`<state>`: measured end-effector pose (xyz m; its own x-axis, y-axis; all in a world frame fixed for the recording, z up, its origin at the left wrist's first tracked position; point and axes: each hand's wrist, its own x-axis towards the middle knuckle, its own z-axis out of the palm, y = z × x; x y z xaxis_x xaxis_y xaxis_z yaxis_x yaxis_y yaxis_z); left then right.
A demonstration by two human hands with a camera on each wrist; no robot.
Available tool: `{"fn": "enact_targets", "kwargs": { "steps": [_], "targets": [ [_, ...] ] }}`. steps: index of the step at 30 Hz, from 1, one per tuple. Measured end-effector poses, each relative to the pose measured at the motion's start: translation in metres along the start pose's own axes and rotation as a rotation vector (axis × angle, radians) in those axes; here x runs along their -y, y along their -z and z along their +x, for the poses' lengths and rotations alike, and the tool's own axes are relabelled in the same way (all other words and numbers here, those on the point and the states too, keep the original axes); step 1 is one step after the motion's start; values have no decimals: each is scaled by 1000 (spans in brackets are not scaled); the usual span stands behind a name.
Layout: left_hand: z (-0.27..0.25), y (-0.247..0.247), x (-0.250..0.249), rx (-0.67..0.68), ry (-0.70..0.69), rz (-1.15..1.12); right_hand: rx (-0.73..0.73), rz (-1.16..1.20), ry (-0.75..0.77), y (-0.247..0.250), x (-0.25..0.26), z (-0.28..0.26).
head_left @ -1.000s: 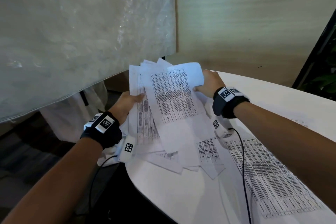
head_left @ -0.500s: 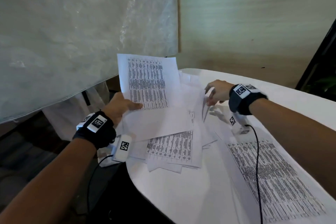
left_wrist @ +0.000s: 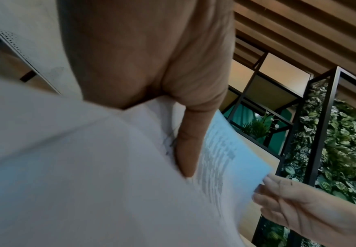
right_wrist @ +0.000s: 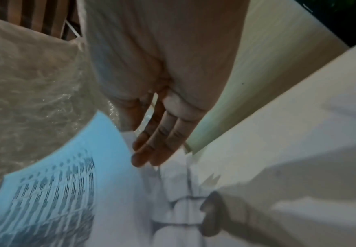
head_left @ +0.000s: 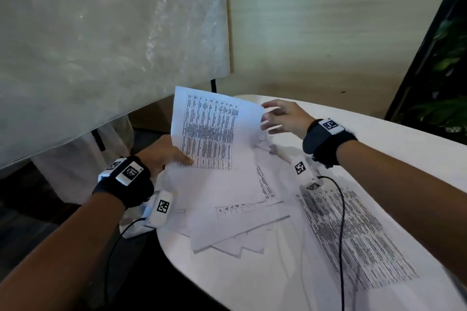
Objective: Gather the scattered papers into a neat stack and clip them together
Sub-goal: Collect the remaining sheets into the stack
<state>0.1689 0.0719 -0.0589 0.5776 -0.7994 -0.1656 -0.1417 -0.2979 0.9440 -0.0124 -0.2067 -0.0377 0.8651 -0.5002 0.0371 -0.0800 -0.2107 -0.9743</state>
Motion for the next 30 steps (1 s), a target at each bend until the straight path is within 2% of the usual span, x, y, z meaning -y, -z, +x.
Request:
{"fn": "enact_targets", "kwargs": {
  "steps": [2, 6, 8, 14, 17, 22, 25, 28, 30],
  "targets": [
    [1, 1, 2, -46, 44, 39, 106, -205, -46, 27, -1, -7],
    [1, 6, -1, -74, 109, 94, 419, -1126, -226, 69, -16, -24],
    [3, 4, -6, -81, 127, 150, 521, -1262, -260, 71, -26, -32],
    [8, -6, -10, -127, 170, 210, 593, -1263, -270, 66, -32, -39],
    [9, -5, -12, -163, 166, 209, 540, -1269, -254, 64, -27, -39],
    [14, 17, -12, -393, 143, 225, 445, -1432, -211, 56, -11, -37],
    [14, 23, -14, -500, 104, 206, 423, -1334, -151, 52, -7, -33],
    [12, 16, -18, -538, 45, 210, 252, -1142, 5, 45, 7, -23],
    [8, 4, -23, -466, 0, 196, 127, -1042, 123, 36, 16, -11]
  ]
}}
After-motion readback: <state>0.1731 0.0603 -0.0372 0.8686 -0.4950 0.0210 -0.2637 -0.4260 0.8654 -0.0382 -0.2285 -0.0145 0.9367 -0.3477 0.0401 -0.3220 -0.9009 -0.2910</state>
